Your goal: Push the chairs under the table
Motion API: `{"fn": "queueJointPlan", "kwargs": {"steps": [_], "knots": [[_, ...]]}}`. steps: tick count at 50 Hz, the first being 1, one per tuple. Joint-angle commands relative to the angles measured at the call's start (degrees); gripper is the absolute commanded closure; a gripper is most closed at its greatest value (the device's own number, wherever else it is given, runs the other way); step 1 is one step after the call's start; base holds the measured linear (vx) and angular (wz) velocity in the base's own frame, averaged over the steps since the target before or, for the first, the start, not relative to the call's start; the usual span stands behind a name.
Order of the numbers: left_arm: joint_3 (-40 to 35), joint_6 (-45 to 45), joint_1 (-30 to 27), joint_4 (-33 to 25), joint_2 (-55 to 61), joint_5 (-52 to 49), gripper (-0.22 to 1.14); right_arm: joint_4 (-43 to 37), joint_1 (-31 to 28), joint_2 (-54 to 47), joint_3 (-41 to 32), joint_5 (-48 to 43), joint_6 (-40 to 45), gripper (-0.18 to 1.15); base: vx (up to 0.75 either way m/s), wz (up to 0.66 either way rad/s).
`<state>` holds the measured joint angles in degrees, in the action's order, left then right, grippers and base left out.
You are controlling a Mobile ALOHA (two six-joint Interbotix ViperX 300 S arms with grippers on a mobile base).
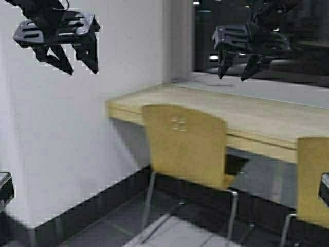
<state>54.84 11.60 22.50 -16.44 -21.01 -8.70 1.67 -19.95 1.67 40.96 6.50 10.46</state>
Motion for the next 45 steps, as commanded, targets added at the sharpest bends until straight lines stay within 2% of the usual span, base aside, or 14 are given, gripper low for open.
{"fn": "queueJointPlan", "kwargs": {"steps": [1, 16, 45], "knots": [[-1.67, -0.18, -0.09, 0.0, -0.09, 0.0, 0.01, 0.09, -0.44, 0.62, -1.76, -0.18, -0.09, 0.09, -0.36, 0.54], [-1.85, -0.97, -0.09, -0.26, -0.53, -0.88, 0.01, 0.09, -0.44, 0.97, -0.88, 1.41, -0.18, 0.09, -0.39, 0.3], [-2.64, -1.93, -0.09, -0.53, 4.04, -2.2, 0.01, 0.62, -0.44, -2.99, -3.78, 2.37, -0.26, 0.09, -0.41, -0.04]]}}
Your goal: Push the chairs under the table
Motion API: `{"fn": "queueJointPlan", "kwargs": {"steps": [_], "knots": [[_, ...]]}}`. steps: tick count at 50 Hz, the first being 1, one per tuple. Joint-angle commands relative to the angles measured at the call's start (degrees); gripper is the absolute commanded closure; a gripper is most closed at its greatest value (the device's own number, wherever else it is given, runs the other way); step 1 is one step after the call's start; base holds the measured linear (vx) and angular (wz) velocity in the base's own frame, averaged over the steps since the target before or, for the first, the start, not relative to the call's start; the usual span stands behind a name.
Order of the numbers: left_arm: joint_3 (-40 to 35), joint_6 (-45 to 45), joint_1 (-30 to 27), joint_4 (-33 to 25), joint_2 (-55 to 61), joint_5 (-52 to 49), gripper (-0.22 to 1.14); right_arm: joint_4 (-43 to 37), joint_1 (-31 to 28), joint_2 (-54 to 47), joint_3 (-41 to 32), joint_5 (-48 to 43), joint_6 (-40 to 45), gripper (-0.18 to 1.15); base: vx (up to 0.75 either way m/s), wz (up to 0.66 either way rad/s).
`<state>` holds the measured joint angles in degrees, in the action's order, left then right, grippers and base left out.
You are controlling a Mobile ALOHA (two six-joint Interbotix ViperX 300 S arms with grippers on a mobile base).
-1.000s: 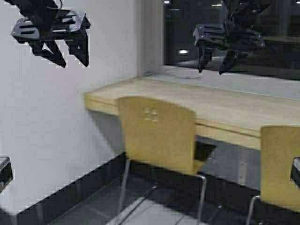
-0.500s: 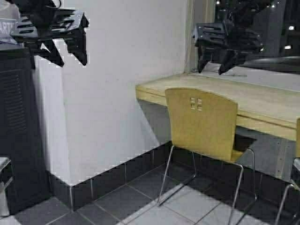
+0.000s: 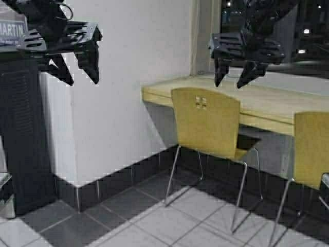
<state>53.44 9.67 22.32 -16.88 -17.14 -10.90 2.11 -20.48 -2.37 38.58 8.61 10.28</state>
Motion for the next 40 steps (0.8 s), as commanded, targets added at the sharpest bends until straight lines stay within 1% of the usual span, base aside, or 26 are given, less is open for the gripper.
{"fn": "queueJointPlan", "kwargs": {"steps": [1, 9, 20, 40], "knots": [[-1.41, -0.09, 0.09, -0.09, 0.35, -0.09, 0.01, 0.18, 0.18, 0.88, -1.49, 0.26, -0.09, 0.09, -0.42, -0.04], [-2.46, -0.97, 0.09, -0.88, 0.79, -2.2, 0.01, 0.18, 0.53, 0.18, -1.58, 0.62, 0.0, 0.09, -0.38, -0.07], [-2.72, -0.97, 0.09, -0.44, 2.11, -2.02, 0.01, 0.18, 0.53, 0.18, -2.37, 1.58, 0.0, 0.09, -0.37, -0.11], [-2.9, -1.41, 0.09, -0.53, 3.25, -2.64, 0.01, 0.44, 0.97, -0.18, -2.64, 2.2, 0.0, 0.09, -0.35, -0.22]]}}
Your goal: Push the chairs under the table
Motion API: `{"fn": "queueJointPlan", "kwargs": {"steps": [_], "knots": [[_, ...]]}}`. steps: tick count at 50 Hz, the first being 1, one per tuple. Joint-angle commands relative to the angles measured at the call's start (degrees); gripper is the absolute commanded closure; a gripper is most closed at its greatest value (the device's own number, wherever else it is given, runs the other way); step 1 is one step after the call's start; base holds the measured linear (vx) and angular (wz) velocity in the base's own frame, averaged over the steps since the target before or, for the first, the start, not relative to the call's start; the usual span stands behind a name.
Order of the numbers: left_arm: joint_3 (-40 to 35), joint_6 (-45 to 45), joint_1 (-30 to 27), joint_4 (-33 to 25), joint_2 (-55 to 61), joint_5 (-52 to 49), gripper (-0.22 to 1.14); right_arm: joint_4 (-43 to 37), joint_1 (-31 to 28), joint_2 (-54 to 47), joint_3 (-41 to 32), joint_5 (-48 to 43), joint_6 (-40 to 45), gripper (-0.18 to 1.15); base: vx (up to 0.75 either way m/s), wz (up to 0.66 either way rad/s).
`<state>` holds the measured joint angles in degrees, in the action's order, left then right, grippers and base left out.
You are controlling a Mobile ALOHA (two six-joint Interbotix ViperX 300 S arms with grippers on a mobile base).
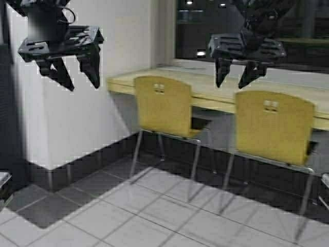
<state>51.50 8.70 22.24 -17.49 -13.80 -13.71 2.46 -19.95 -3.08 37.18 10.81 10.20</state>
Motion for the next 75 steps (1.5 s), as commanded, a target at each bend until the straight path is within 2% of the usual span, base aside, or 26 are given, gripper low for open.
{"fn": "queueJointPlan", "kwargs": {"steps": [1, 25, 75], "knots": [[-0.97, -0.53, 0.18, -0.09, -0.09, 0.0, 0.01, 0.0, 0.44, 0.53, -1.23, 0.0, 0.09, 0.09, -0.28, -0.32], [-0.97, -0.97, 1.05, -0.09, 4.57, -0.26, 0.01, 0.09, 0.53, -0.7, -1.41, 0.62, 0.09, 0.09, -0.25, -0.46], [-2.29, -1.76, -0.35, 0.0, 4.39, -1.67, 0.01, -0.26, 0.44, -4.39, -1.14, 2.02, 0.88, 0.09, -0.09, -0.27]]}}
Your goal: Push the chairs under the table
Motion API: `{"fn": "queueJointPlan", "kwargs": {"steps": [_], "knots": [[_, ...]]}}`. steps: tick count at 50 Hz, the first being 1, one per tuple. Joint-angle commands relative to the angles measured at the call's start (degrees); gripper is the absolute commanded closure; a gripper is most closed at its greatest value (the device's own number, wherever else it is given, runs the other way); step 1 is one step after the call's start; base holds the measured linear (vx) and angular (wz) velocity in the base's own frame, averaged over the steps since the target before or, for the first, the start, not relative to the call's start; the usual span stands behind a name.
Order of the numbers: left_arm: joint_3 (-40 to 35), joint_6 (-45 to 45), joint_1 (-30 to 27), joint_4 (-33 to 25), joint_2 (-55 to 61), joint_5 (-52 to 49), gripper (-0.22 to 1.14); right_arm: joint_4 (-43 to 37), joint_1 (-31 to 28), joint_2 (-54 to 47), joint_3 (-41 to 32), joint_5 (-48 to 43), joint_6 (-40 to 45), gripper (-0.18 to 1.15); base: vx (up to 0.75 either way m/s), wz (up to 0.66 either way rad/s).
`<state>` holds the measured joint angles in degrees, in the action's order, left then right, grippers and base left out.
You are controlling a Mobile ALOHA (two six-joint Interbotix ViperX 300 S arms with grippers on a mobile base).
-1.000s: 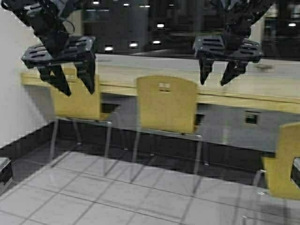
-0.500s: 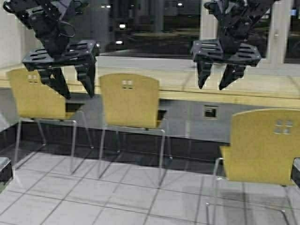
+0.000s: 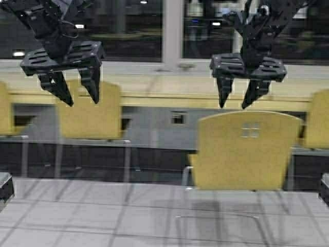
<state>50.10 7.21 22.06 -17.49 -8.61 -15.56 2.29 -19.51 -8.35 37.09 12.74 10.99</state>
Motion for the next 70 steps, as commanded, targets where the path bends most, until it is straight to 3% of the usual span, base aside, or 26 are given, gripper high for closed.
{"fn": "queueJointPlan", "kwargs": {"steps": [1, 40, 54, 70], "knots": [[-0.97, -0.35, -0.18, -0.09, -0.79, 0.18, 0.01, -0.09, -0.09, 0.79, -1.14, 0.09, 0.0, 0.09, 0.02, -0.45], [0.09, -8.09, -3.08, -1.23, 1.32, 1.85, 0.01, -2.55, -0.09, -0.53, -1.14, -1.14, 0.97, 0.09, 0.06, -0.31], [-0.97, -16.87, -3.08, -15.29, 8.88, 15.38, 0.01, -12.92, 0.0, -5.1, -2.37, -7.65, 9.05, 0.09, 0.19, 0.01], [-7.56, -24.79, 1.85, -32.61, 15.91, 16.96, 0.01, -25.84, 1.32, -6.86, -5.63, -8.7, 18.46, 0.09, 0.28, 0.08]]}}
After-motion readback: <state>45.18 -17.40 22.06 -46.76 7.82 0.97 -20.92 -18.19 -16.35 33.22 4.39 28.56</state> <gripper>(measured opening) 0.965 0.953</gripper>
